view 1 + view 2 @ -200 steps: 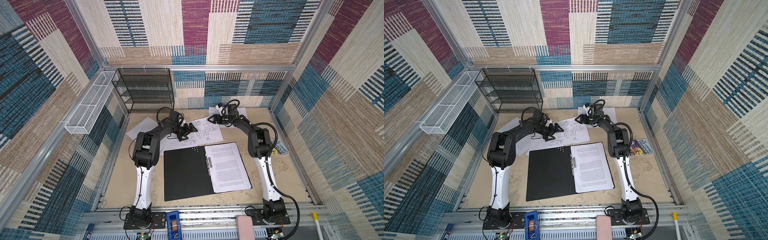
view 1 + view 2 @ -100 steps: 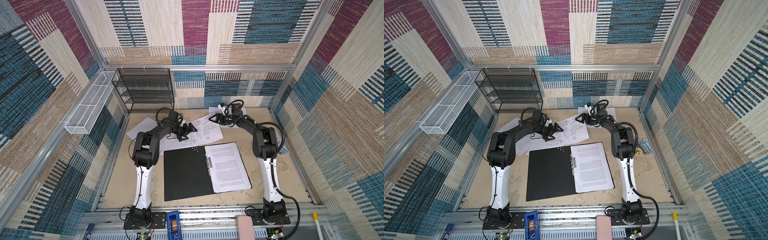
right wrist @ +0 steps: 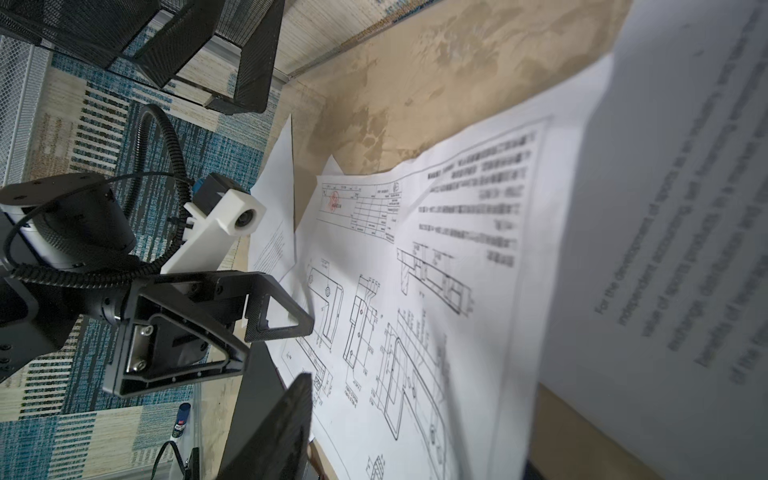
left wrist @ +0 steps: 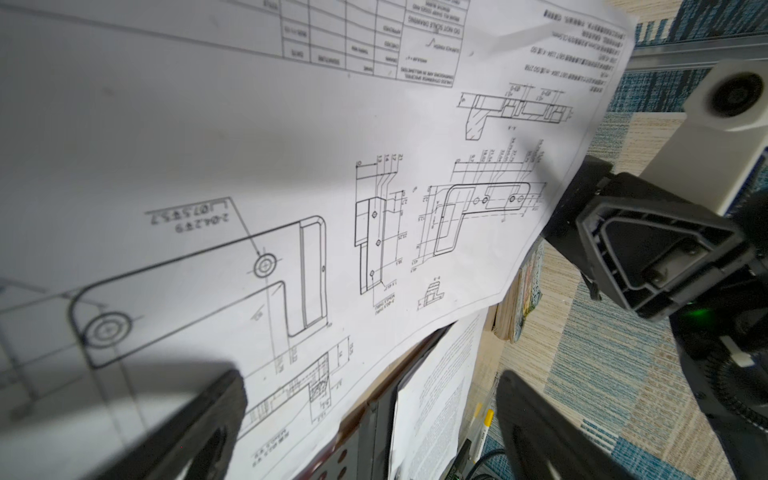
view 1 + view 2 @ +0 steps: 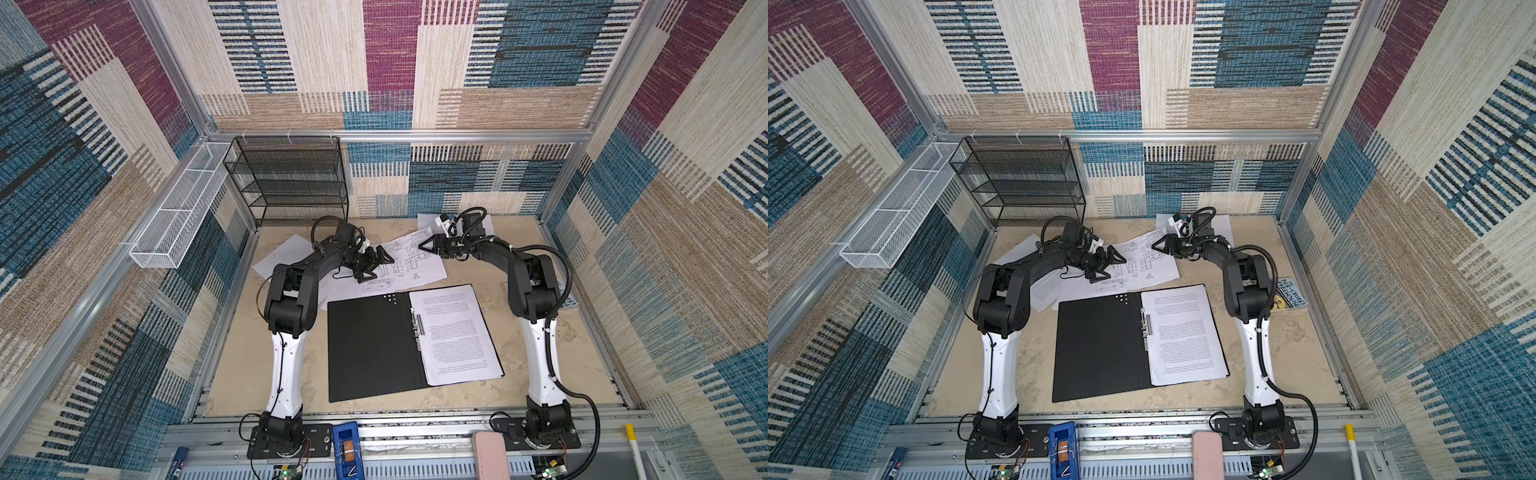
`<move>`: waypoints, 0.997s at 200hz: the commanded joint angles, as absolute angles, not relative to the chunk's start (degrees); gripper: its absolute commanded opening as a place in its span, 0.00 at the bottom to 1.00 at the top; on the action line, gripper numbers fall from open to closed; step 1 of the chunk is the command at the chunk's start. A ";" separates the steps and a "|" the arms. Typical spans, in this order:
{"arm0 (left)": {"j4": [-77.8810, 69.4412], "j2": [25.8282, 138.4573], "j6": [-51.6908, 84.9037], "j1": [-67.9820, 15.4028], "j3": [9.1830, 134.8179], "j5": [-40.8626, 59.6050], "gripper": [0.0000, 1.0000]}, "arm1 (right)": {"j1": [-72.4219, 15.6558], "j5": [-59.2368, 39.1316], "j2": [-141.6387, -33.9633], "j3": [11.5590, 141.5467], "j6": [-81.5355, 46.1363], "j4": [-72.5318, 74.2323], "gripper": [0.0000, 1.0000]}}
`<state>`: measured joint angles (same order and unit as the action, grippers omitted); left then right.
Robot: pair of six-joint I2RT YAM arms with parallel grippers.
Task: Put the files into the folder
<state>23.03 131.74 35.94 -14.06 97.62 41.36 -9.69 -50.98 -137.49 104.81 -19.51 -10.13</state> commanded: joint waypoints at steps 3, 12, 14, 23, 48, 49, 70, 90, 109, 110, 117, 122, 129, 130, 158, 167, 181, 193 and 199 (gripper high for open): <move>27.41 132.65 37.44 -14.30 96.15 38.06 0.98 | -9.80 -48.68 -136.44 104.53 -22.03 -6.66 0.43; 26.22 131.95 38.34 -14.30 96.38 40.38 0.98 | -9.91 -48.20 -135.98 104.43 -22.68 -5.97 0.35; 25.96 131.82 38.50 -14.25 96.47 40.88 0.98 | -9.93 -48.13 -135.77 104.33 -22.87 -5.82 0.33; 25.21 131.05 39.25 -14.25 97.27 43.44 0.98 | -9.93 -47.62 -134.70 103.83 -23.77 -4.75 0.26; 24.73 128.68 40.67 -14.32 101.19 50.74 0.99 | -9.91 -46.18 -131.40 103.62 -25.27 -4.19 0.10; 24.71 128.50 40.82 -14.32 101.26 50.90 0.99 | -9.92 -46.16 -131.22 103.62 -25.38 -4.16 0.10; 21.31 124.80 44.08 -14.15 101.72 54.53 0.99 | -9.93 -45.86 -128.04 103.53 -26.70 -4.76 0.04; 16.65 120.54 48.43 -14.06 99.55 56.54 1.00 | -9.93 -44.99 -124.26 102.10 -28.81 -5.15 0.00; 16.22 115.19 49.52 -14.06 95.96 55.04 0.99 | -9.92 -42.45 -119.71 98.20 -32.62 -4.65 0.00; 16.24 114.85 49.59 -14.06 95.57 54.90 0.99 | -9.93 -42.32 -119.49 97.97 -32.83 -4.61 0.00; 15.85 112.42 49.97 -14.06 92.80 53.47 0.99 | -9.91 -40.97 -117.74 96.13 -35.00 -4.34 0.00; 14.76 110.47 50.73 -14.10 90.26 52.52 0.99 | -9.88 -39.91 -116.37 94.47 -36.80 -3.98 0.00; 12.05 107.68 52.50 -14.21 85.96 51.36 0.99 | -9.84 -38.38 -114.41 92.09 -39.96 -2.98 0.00; 11.48 107.32 52.88 -14.27 85.25 51.25 0.99 | -9.84 -38.26 -114.16 91.31 -40.37 -2.77 0.00; -15.06 98.77 69.53 -16.35 64.36 49.01 0.99 | -9.93 -33.81 -105.86 78.93 -53.39 4.02 0.00; -21.83 97.72 73.45 -17.81 59.70 46.96 0.99 | -10.02 -32.50 -103.65 76.04 -57.12 5.27 0.00; -30.02 98.05 77.16 -20.58 55.73 44.75 0.99 | -10.41 -30.96 -100.92 72.48 -62.29 6.80 0.00; -35.54 99.14 79.25 -22.75 53.62 42.18 0.99 | -11.17 -29.23 -99.43 72.03 -64.27 4.98 0.00; -38.56 99.96 80.38 -23.52 52.64 40.98 0.99 | -11.58 -28.50 -98.79 71.95 -64.75 3.99 0.00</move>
<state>-16.53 98.70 70.13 -20.80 56.03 46.98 -10.39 -33.19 -101.41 72.86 -55.46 1.19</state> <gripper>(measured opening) 0.990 0.052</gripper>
